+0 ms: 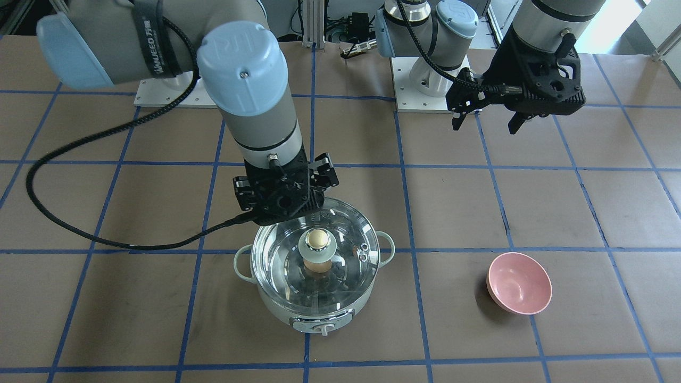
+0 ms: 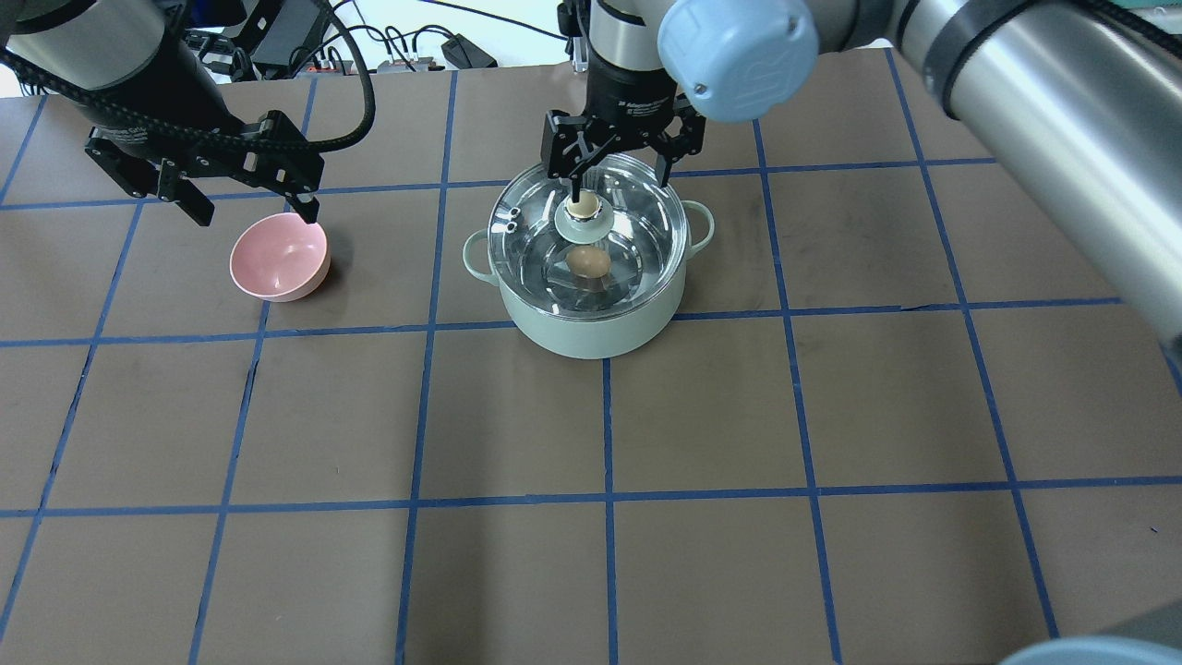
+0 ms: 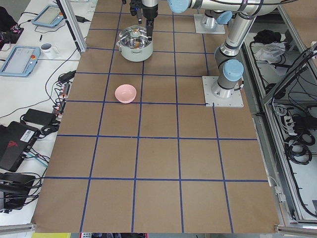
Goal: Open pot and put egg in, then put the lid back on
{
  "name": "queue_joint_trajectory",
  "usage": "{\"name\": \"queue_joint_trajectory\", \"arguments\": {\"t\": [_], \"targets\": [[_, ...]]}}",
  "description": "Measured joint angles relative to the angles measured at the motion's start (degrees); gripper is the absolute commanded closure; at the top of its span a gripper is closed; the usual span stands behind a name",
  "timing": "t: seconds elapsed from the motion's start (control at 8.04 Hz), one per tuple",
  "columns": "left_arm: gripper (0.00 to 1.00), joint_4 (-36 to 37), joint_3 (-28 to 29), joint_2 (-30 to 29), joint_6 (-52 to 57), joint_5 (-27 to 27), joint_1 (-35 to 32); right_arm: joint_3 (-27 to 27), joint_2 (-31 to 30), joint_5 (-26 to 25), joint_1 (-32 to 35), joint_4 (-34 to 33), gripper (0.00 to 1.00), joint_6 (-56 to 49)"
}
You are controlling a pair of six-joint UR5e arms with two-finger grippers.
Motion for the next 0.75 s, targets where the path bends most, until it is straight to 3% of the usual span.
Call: {"name": "queue_joint_trajectory", "arguments": {"t": [0.5,0.75], "targets": [[0.0,0.0,0.0,0.0,-0.1,0.0,0.0,8.0,-13.2,-1.1,-14.3,3.1,0.0,-9.4],[0.0,0.0,0.0,0.0,-0.1,0.0,0.0,9.9,-16.5,-1.9,-17.4,3.4,0.0,-9.7]]}}
